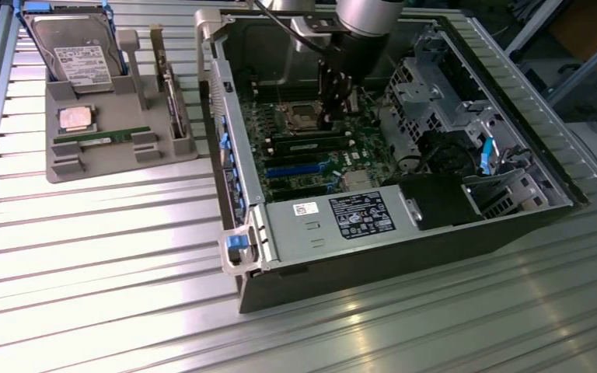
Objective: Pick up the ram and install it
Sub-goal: 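Insert the ram into the slot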
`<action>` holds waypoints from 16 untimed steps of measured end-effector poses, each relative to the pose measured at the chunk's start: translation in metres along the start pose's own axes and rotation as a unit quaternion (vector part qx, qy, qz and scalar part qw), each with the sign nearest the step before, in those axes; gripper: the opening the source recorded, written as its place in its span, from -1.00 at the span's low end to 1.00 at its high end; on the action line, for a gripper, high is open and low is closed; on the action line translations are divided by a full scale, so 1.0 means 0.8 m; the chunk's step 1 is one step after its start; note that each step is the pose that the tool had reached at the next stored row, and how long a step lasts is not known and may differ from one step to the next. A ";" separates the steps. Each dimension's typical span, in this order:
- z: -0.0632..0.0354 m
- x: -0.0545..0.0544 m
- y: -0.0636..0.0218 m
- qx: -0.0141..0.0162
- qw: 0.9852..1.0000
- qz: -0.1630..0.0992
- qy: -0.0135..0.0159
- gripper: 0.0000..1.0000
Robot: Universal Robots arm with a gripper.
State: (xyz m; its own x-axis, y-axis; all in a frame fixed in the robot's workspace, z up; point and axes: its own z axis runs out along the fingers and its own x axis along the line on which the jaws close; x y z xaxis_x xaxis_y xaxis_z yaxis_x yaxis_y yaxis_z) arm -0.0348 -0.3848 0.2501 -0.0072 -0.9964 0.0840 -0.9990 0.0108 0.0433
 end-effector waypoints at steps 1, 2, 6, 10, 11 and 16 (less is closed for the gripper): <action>0.000 0.000 -0.010 -0.002 1.000 0.000 0.000 -0.79; 0.000 0.000 -0.020 -0.004 1.000 0.000 0.000 -0.79; -0.002 0.000 -0.071 -0.016 1.000 -0.001 0.000 -0.79; -0.005 0.000 -0.103 -0.018 1.000 -0.002 0.000 -0.79; -0.009 0.000 -0.104 -0.018 1.000 -0.002 0.000 -0.79; -0.025 0.002 -0.112 -0.018 1.000 -0.002 0.000 -0.79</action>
State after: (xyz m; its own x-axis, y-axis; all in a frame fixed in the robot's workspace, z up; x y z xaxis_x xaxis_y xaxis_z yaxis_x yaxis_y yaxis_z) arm 0.0555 -0.3854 0.2662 -0.0034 -0.9964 0.0843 -0.9968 0.0102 0.0797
